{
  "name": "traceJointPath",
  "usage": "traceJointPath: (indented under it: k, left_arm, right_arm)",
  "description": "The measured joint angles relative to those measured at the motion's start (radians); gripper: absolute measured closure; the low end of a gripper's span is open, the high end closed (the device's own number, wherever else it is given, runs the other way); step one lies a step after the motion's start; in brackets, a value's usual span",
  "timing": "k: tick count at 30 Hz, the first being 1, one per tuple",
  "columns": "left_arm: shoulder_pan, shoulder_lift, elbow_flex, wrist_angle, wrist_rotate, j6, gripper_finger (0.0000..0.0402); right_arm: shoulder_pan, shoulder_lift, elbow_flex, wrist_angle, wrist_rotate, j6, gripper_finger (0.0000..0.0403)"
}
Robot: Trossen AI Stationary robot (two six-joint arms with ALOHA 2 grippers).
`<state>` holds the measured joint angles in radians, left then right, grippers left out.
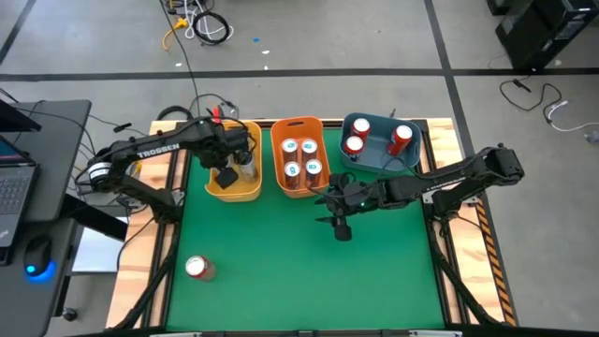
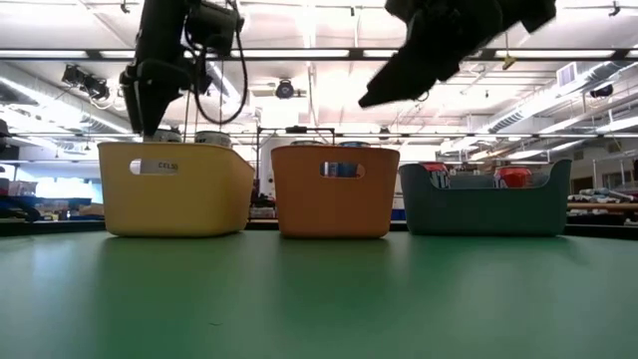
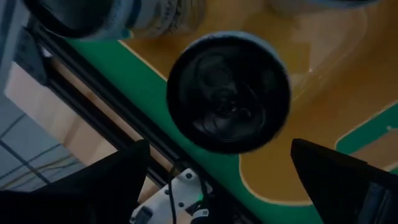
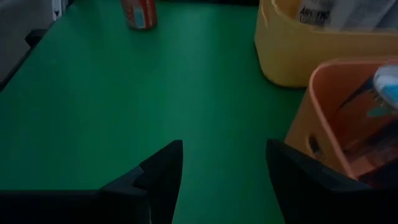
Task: Sort soda cans
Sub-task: Adjust the blue bin
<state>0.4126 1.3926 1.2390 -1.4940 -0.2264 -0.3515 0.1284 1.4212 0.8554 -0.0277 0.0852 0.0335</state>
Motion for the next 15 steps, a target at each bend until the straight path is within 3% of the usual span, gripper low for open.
traceJointPath:
  k: [7, 12, 15]
  left_arm:
    - [-0.062, 0.0, 0.124, -0.055, -0.012, -0.005, 0.0007]
    - [-0.138, -0.021, 0.218, -0.077, -0.02, -0.021, 0.0007]
    - [-0.193, -0.053, 0.259, -0.073, -0.054, -0.036, 0.0007]
  right_arm:
    - [0.002, 0.0, 0.138, -0.269, 0.091, -0.01, 0.0185]
    - [0.011, -0.001, 0.269, -0.683, 0.274, 0.049, 0.0185]
    - [-0.008, -0.002, 0.32, -0.937, 0.326, 0.139, 0.0185]
